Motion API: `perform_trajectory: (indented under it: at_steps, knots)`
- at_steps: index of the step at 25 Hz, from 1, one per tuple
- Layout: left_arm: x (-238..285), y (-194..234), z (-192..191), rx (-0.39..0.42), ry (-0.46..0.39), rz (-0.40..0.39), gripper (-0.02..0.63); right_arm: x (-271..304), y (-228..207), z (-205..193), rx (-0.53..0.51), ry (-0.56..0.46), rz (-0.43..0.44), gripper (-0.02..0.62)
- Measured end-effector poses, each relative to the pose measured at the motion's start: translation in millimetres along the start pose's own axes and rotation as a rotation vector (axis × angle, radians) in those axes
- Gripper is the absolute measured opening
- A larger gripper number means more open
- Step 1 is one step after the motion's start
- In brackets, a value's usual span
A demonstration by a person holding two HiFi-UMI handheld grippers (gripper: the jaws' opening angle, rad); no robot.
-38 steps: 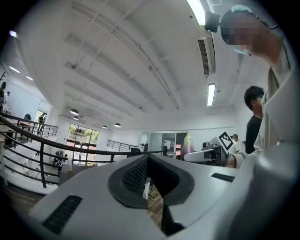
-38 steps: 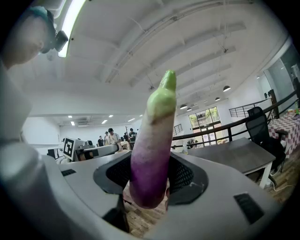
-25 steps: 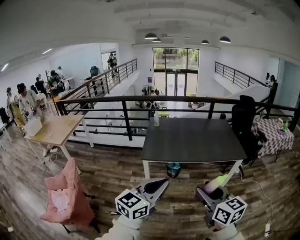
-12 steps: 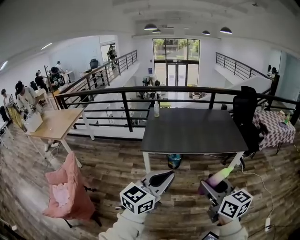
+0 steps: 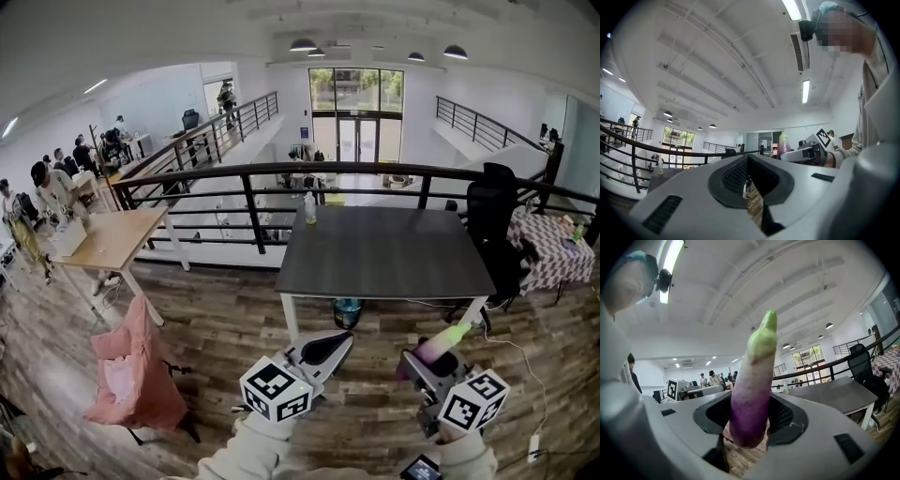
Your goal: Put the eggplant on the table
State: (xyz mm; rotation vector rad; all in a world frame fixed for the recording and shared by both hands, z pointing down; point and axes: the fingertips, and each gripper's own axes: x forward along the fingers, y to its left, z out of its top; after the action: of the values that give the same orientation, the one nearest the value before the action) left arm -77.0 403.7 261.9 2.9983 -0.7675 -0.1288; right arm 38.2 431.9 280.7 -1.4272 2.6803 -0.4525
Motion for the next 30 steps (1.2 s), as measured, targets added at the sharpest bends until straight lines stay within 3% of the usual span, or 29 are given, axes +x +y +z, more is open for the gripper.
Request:
perform_trajectory:
  at_steps: [6,14,30]
  knots:
    - [11.7,-16.1,-6.6,-0.006,0.007,0.005,0.002,-13.0,-12.9,-1.6,-0.013,0.000,0.020,0.219]
    - [18.8,-6.8,-11.2,-0.006,0.029,0.020,0.002,0.2,-27.4,0.5,0.002,0.001,0.054,0.219]
    - [64.8,83.6,-12.5,-0.023,0.016,0.022,0.002,69.4,-77.8,18.9,-0.007,0.036,0.027,0.219]
